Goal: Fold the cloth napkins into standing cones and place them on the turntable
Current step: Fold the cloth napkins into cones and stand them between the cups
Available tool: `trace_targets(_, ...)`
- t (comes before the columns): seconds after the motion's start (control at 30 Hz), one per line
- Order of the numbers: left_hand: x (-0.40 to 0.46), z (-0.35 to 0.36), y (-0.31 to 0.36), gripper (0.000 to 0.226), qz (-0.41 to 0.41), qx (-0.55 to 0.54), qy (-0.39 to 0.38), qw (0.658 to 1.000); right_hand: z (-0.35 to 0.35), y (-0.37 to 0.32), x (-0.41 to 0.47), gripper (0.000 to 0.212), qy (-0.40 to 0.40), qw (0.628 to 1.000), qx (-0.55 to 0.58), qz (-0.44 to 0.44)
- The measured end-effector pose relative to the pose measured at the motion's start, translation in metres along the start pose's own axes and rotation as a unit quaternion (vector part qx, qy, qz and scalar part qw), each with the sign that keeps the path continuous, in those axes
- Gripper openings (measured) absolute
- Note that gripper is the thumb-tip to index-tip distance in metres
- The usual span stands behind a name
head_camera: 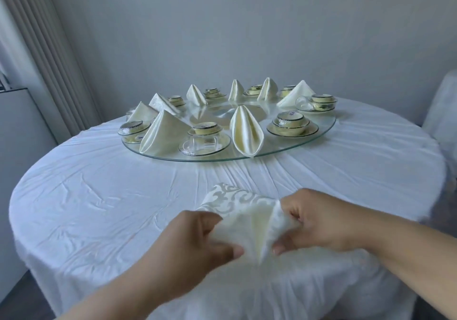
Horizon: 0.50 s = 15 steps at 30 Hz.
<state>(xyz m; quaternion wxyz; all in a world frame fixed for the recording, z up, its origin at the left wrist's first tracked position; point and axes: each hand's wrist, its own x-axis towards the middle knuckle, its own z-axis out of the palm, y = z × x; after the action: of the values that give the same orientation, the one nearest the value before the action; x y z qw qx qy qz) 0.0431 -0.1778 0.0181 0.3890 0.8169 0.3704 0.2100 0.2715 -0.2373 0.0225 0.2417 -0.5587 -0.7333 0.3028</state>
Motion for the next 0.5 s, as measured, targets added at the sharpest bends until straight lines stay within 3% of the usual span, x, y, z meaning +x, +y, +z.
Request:
trace_targets(0.1, 0.022, -0.013, 0.001, 0.039, -0.082, -0.086, 0.0, 0.993, -0.018, -0.003, 0.027, 0.024, 0.004, 0.999, 0.009, 0.043)
trace_targets(0.17, 0.04, -0.023, 0.0, 0.032, -0.124, -0.12, -0.007, 0.985, -0.028, -0.005, 0.051, 0.022, 0.002, 0.997, 0.011, 0.076)
trace_targets(0.23, 0.058, -0.028, -0.004, 0.022, -0.166, -0.129, -0.001, 0.978, -0.034, -0.001, 0.078, 0.032, -0.001, 0.993, -0.033, 0.113)
trace_targets(0.3, 0.074, -0.026, -0.014, 0.014, -0.205, -0.123, 0.012, 0.971, -0.032, 0.008, 0.102, 0.039, -0.017, 0.984, -0.092, 0.149)
trace_targets(0.4, 0.089, -0.019, -0.032, 0.017, -0.243, -0.079, 0.009, 0.967, -0.02, 0.025, 0.122, 0.029, -0.062, 0.974, -0.109, 0.188)
trace_targets(0.5, 0.093, -0.013, -0.045, 0.015, -0.235, -0.02, 0.001, 0.972, -0.007, 0.034, 0.125, 0.026, -0.06, 0.97, -0.111, 0.208)
